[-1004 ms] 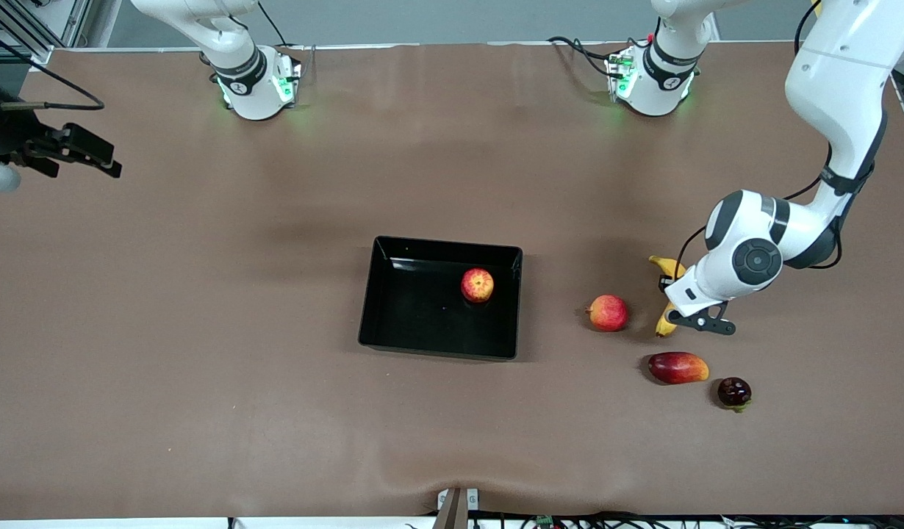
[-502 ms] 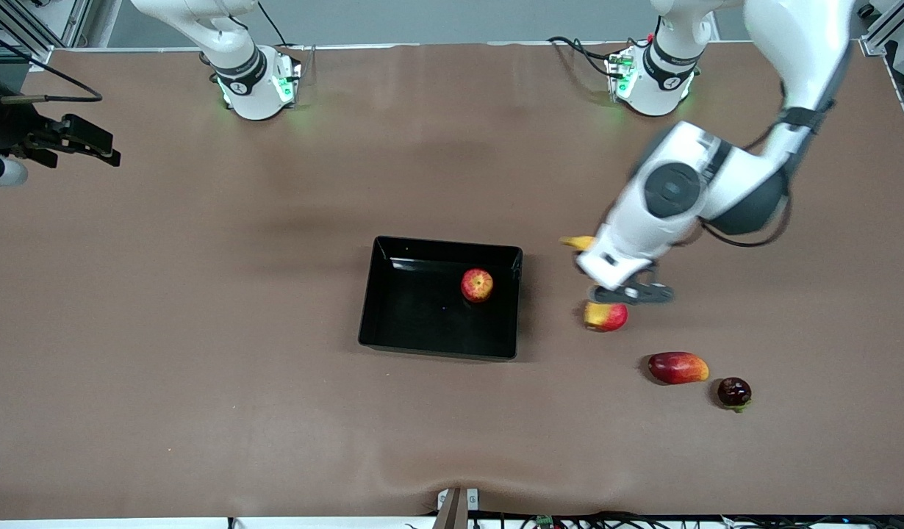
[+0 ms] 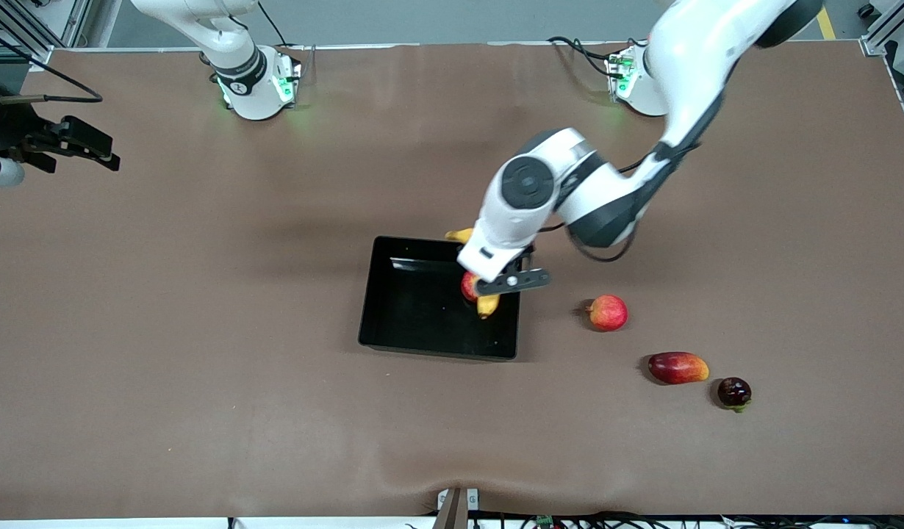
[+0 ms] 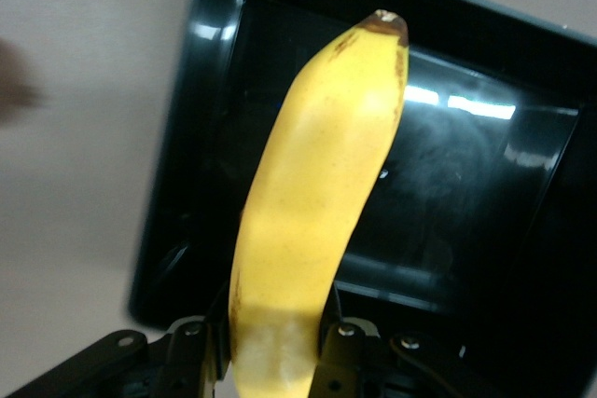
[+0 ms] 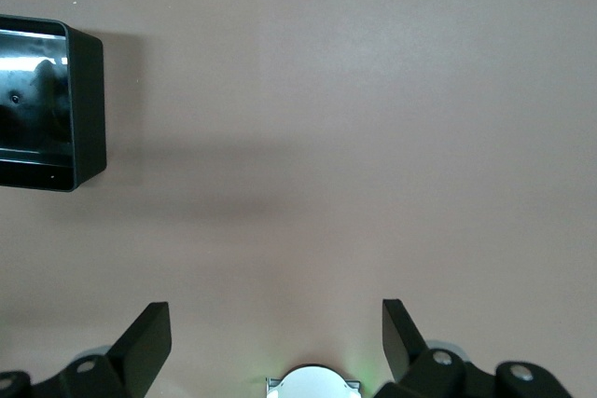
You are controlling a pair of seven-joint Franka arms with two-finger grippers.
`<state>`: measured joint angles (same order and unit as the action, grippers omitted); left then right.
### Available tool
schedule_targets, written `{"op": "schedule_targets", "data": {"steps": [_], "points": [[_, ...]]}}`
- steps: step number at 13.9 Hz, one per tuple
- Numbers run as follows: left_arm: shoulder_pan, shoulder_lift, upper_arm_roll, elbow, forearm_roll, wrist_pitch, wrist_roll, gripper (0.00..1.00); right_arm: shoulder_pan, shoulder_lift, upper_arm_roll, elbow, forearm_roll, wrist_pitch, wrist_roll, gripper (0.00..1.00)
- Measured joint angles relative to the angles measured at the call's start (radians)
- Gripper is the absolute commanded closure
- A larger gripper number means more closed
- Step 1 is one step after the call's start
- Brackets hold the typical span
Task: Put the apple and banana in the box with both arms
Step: 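Carry the banana over the tray and lower it with the left gripper, then open the left gripper to release the banana into the tray and lift away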
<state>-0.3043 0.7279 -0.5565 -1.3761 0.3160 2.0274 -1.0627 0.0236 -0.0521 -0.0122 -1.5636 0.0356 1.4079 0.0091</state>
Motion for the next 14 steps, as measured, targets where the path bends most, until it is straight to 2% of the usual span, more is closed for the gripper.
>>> {"op": "schedule_targets", "data": {"steps": [1,3,7,10,11,12,13,14], "points": [[-0.076,0.026,0.069,0.037,-0.005,0.022,-0.022,1.00,0.000,0.000,0.000,0.000,0.000,0.003,0.000,0.00],[-0.169,0.066,0.134,0.074,-0.024,0.091,-0.055,1.00,0.002,0.000,0.002,0.000,0.000,0.004,-0.001,0.00],[-0.219,0.141,0.150,0.086,-0.028,0.188,-0.063,1.00,0.007,0.001,0.002,0.006,0.000,0.010,-0.001,0.00],[-0.263,0.198,0.196,0.090,-0.028,0.242,-0.063,1.00,0.005,0.005,-0.002,0.031,0.000,0.011,0.000,0.00],[-0.271,0.212,0.205,0.092,-0.028,0.262,-0.063,0.92,0.005,0.008,-0.003,0.035,0.000,0.011,0.000,0.00],[-0.274,0.223,0.208,0.093,-0.028,0.281,-0.062,0.78,0.005,0.009,-0.004,0.037,0.000,0.011,0.008,0.00],[-0.274,0.231,0.208,0.094,-0.028,0.294,-0.062,0.10,0.004,0.011,-0.005,0.037,0.000,0.011,0.028,0.00],[-0.274,0.235,0.209,0.094,-0.028,0.300,-0.062,0.00,0.004,0.013,-0.006,0.037,0.000,0.011,0.049,0.00]]}}
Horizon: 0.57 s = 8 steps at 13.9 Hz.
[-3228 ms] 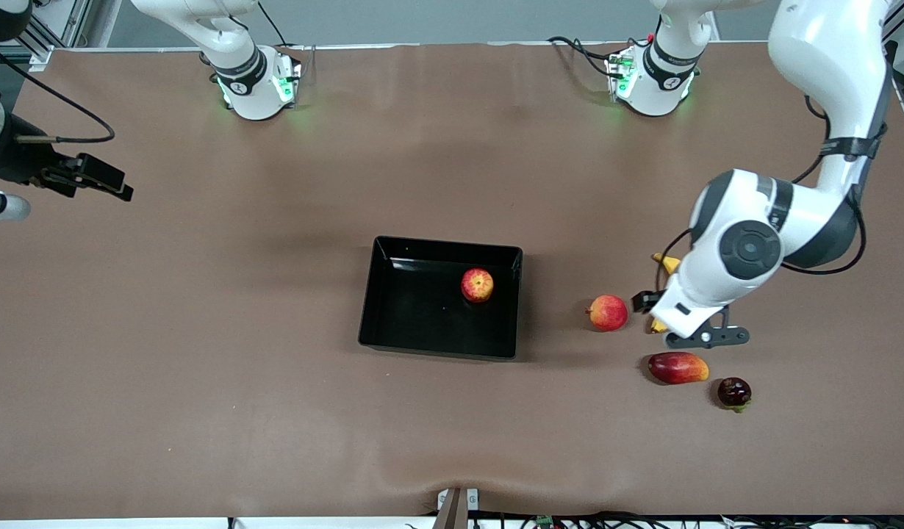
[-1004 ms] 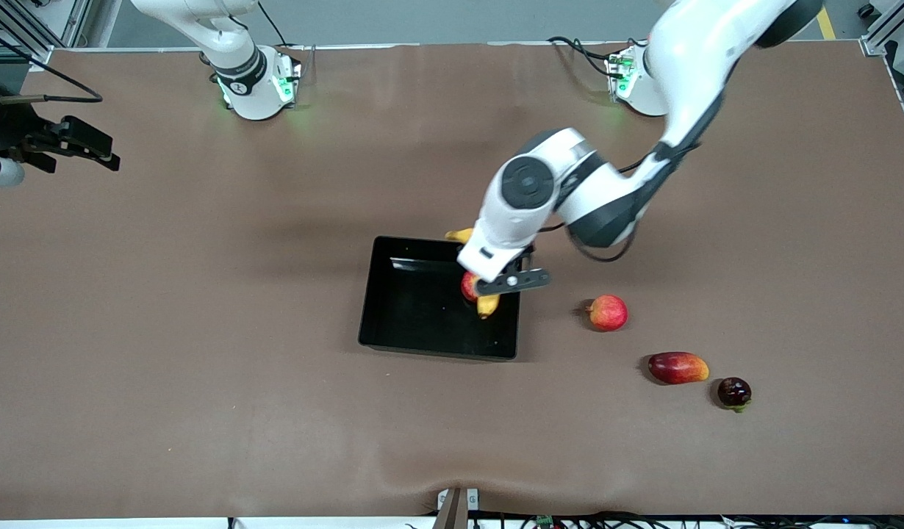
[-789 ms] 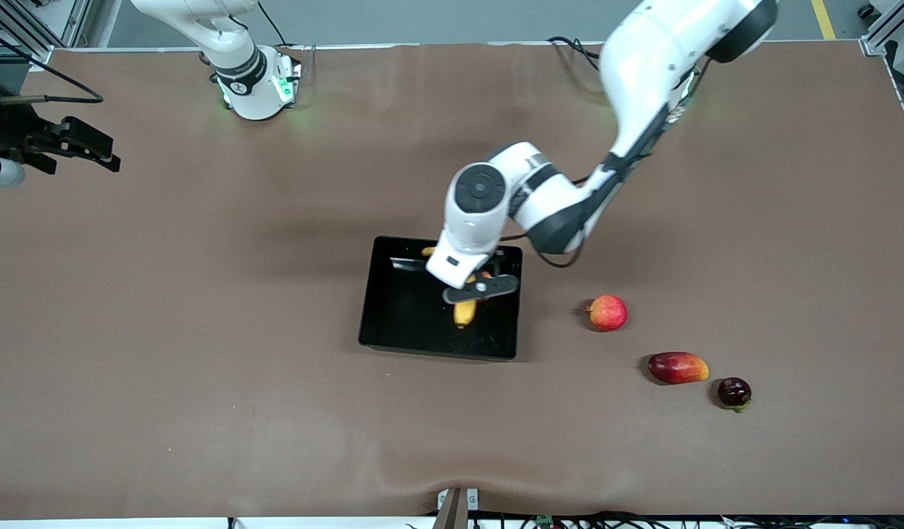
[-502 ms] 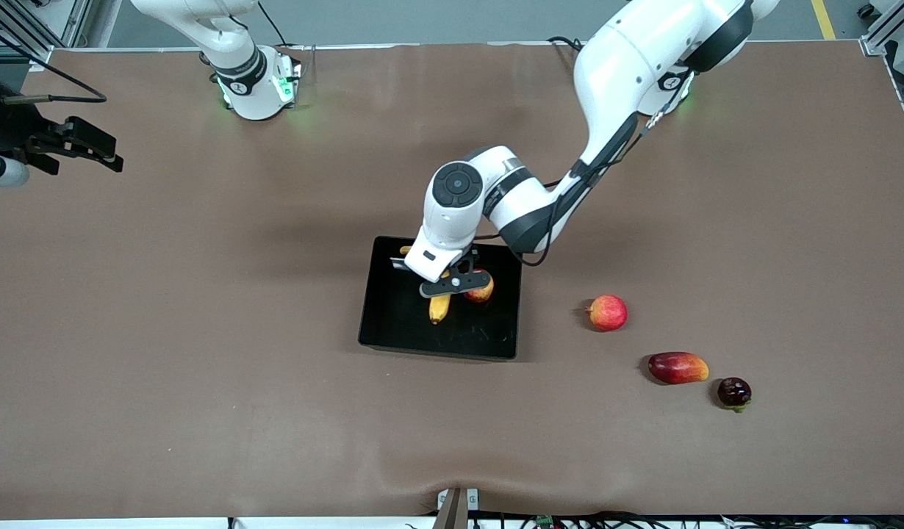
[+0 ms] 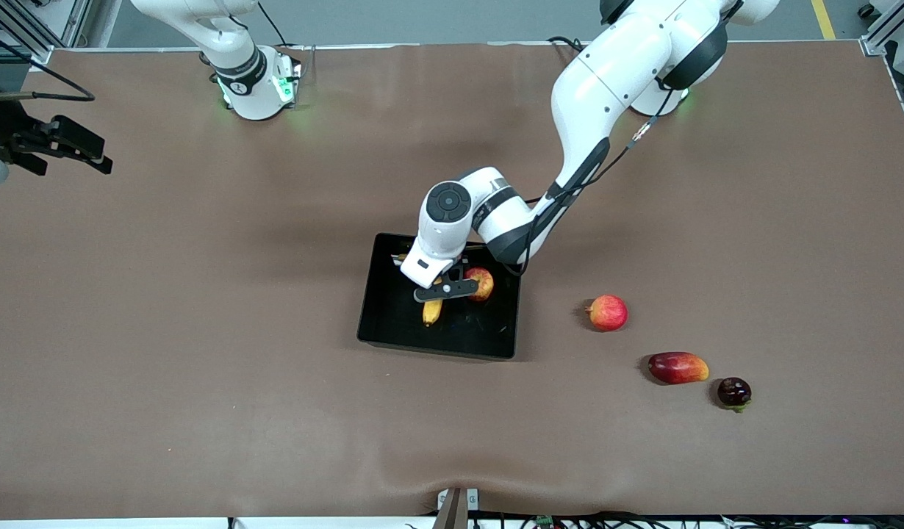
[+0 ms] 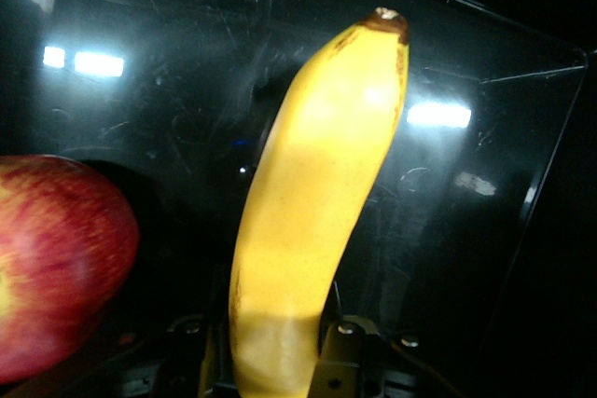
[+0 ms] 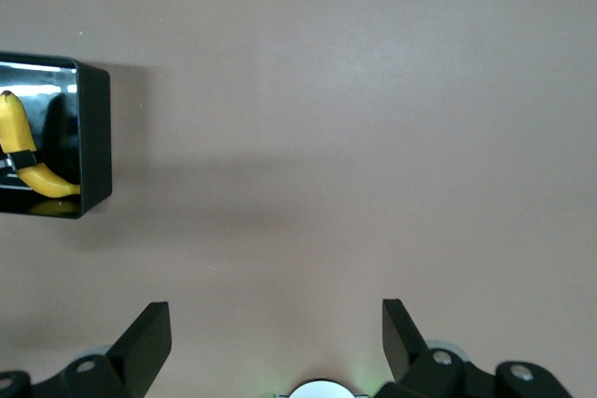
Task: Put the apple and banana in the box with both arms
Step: 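Open the left gripper to release the banana into the tray and lift away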
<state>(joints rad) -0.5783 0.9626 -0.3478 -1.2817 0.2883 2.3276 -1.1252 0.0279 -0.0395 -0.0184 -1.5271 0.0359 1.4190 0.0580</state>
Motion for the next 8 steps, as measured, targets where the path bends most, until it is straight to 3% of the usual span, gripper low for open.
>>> {"op": "schedule_targets", "data": {"steps": [5,8], "points": [[-0.001,-0.023,0.025,0.040,0.000,-0.009,0.002,0.00,0.000,0.008,0.000,0.000,0.000,0.000,0.015,0.00],[0.026,-0.145,0.075,0.071,0.000,-0.124,0.006,0.00,0.000,0.010,0.000,0.000,0.000,-0.001,0.015,0.00]]}}
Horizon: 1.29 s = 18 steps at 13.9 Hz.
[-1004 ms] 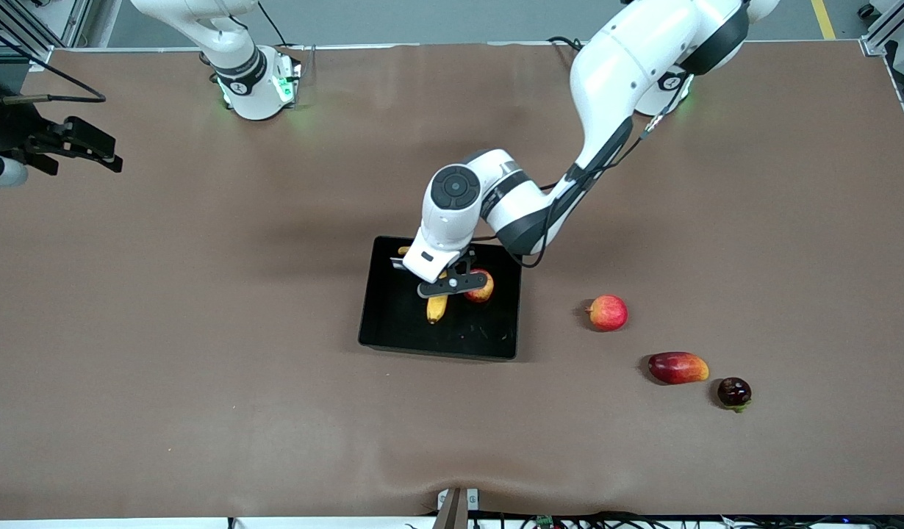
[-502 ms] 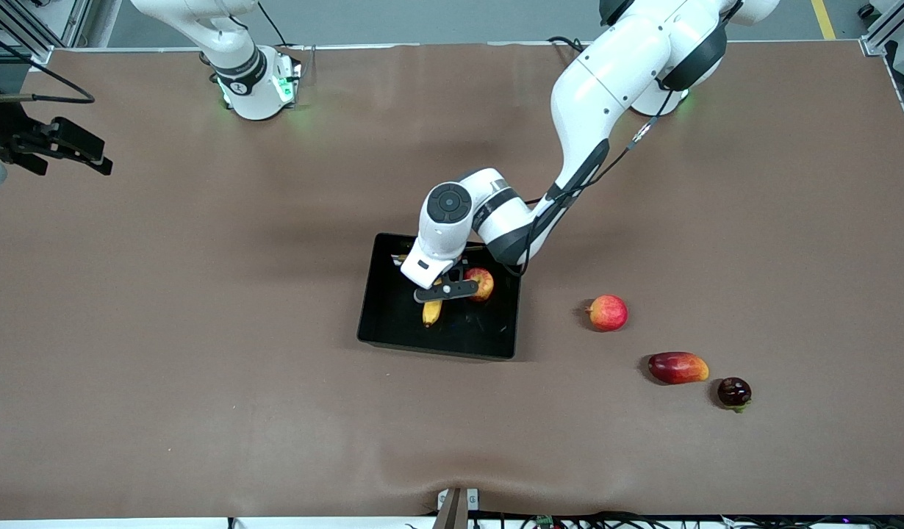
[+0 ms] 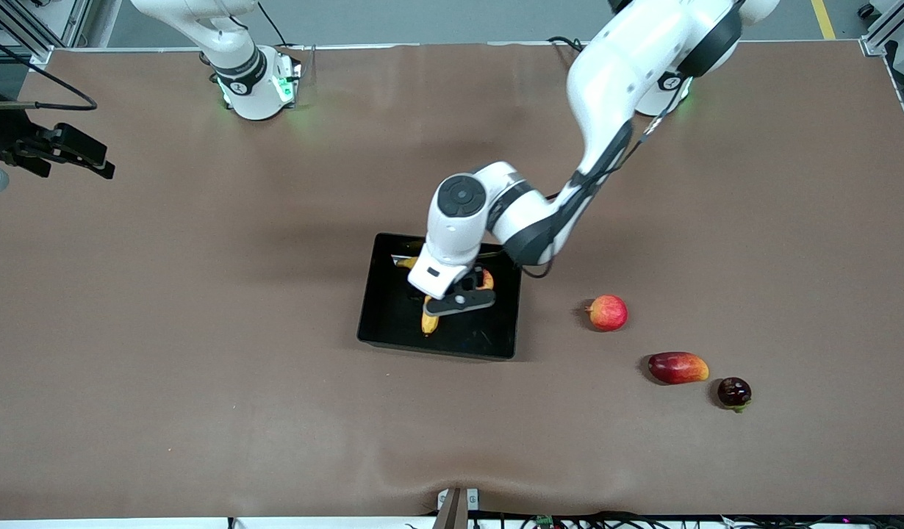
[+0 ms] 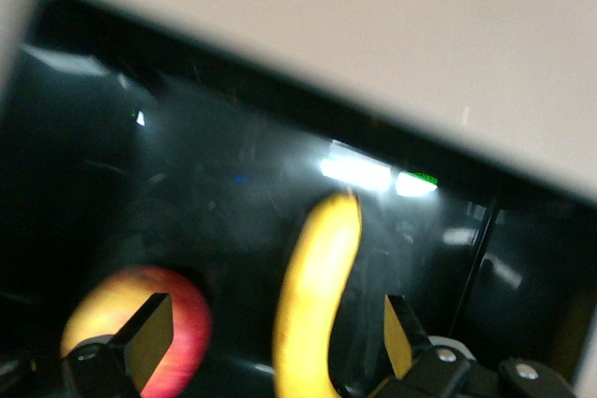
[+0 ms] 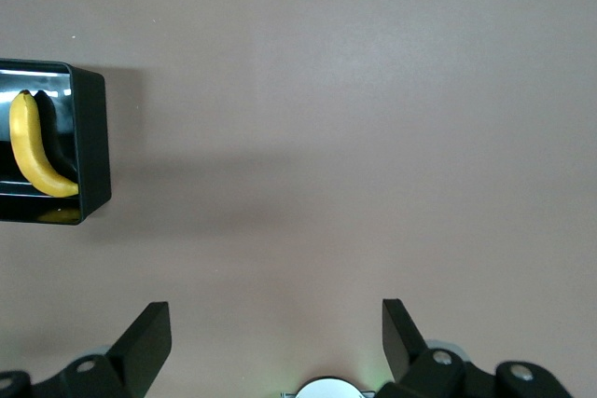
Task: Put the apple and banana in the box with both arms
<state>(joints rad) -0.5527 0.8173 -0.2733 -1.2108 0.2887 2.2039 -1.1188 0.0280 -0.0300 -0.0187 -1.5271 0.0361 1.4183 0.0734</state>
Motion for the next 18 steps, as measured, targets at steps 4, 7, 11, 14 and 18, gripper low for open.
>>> {"op": "schedule_targets", "data": {"steps": [4,7,11,14,18], "points": [[0.189,-0.234,0.007,0.001,-0.003,-0.275,0.093,0.00,0.001,0.002,0.000,0.000,0.000,-0.001,0.000,0.00],[0.323,-0.340,0.006,-0.010,-0.008,-0.440,0.242,0.00,0.003,0.002,0.003,0.000,0.000,-0.001,0.000,0.00],[0.414,-0.425,0.006,-0.020,-0.013,-0.548,0.388,0.00,0.004,0.002,0.005,0.000,0.000,-0.001,0.000,0.00],[0.476,-0.500,0.005,-0.032,-0.020,-0.626,0.562,0.00,0.005,0.002,0.006,0.000,0.000,0.000,0.000,0.00],[0.530,-0.666,0.049,-0.178,-0.120,-0.640,0.794,0.00,0.006,0.003,0.007,0.000,0.000,0.000,0.000,0.00]]}}
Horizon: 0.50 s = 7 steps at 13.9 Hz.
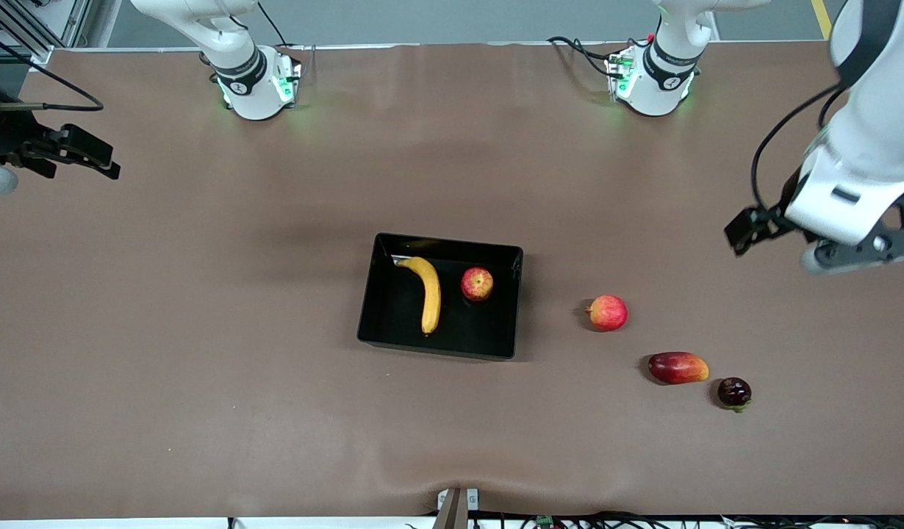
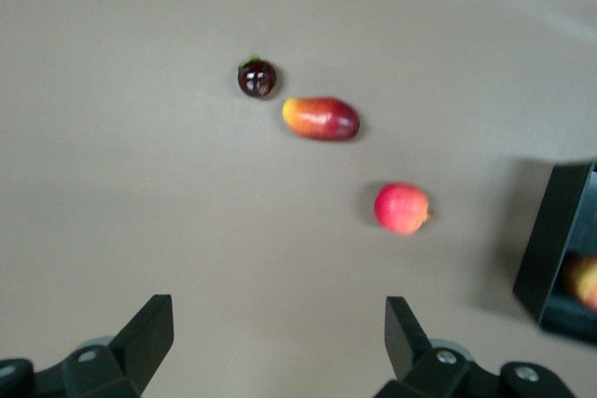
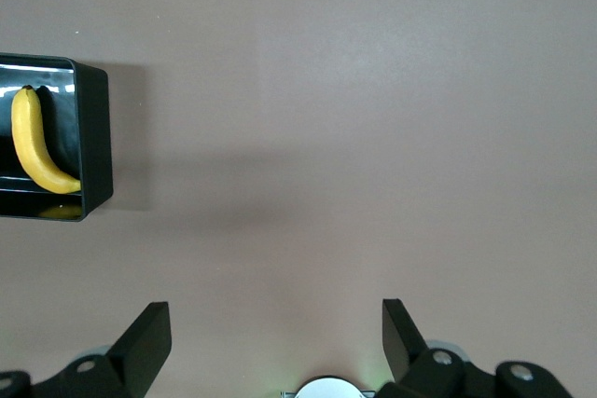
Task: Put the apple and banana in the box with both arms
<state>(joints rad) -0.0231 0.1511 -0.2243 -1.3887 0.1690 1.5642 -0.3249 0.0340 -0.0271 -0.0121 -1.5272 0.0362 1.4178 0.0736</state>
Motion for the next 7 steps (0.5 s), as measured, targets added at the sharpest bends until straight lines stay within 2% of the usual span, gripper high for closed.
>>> {"op": "schedule_targets", "data": {"steps": [4,7], "points": [[0.048,-0.184,0.041,-0.200,-0.085,0.000,0.163,0.00,0.000,0.002,0.000,0.000,0.000,-0.001,0.000,0.00],[0.061,-0.272,0.075,-0.286,-0.134,0.001,0.261,0.00,0.000,0.003,0.000,0.000,0.000,-0.001,0.000,0.00]]}}
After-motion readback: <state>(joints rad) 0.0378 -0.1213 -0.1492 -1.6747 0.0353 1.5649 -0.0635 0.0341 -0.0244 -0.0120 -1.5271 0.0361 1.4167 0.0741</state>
